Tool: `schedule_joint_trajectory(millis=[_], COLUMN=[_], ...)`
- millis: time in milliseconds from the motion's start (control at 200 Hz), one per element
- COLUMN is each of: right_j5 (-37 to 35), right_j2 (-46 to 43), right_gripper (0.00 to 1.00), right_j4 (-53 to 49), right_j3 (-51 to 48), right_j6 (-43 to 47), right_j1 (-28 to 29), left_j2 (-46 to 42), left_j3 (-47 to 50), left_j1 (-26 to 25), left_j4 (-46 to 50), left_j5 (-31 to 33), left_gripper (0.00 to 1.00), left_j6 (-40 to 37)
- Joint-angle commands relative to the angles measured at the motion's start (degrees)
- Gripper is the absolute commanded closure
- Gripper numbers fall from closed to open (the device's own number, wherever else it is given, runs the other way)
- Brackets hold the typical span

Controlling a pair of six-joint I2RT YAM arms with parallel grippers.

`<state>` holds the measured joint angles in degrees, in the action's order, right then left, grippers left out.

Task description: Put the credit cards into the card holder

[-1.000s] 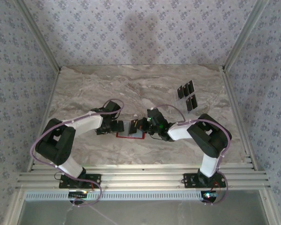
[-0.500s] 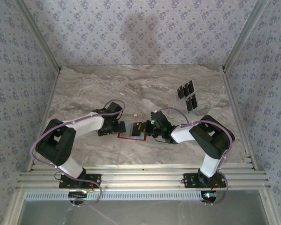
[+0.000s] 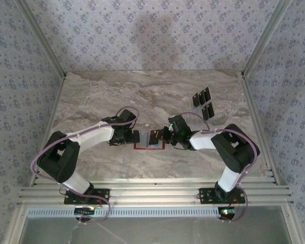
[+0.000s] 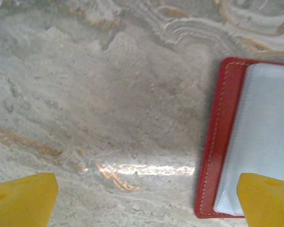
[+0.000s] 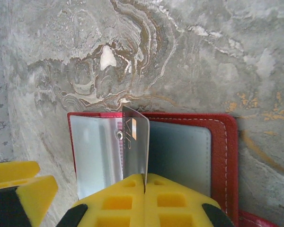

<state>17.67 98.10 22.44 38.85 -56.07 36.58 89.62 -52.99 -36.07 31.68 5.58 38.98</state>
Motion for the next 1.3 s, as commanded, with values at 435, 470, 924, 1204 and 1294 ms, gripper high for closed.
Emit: schedule_joint_trajectory(millis=[435,470,924,1204,1294], right_j5=[0.61,0.61,1.20,4.30,5.29], right_j2=[1.03,1.12,1.47,0.87,-0.24], right_gripper=[1.00,1.00,1.00,1.00,1.00], right_j4=[-6.40,-6.36,-5.65,-3.87,-3.06], right_j3=[-0.62,-0.60,-0.62,1.23,1.74], right_j6=[2.64,2.70,2.46,3.10,3.35], right_j1=[-1.33,-1.38,-1.86,-2.21,-2.21], left_j2=[5.59,5.73,6.47,6.61,6.90], left_j3=[-3.83,-3.63,-1.64,-0.52,-0.35], left_j1=[-0.16,-0.29,-0.38,-0.33,-0.36], left_j4=[-7.12,-6.83,0.63,0.84,0.82], left_j5=[-3.76,-3.62,2.68,2.98,2.96], left_gripper=[0.02,0.02,0.03,0.03,0.03], left_j6=[-7.69,-7.71,-5.11,-3.79,-3.59])
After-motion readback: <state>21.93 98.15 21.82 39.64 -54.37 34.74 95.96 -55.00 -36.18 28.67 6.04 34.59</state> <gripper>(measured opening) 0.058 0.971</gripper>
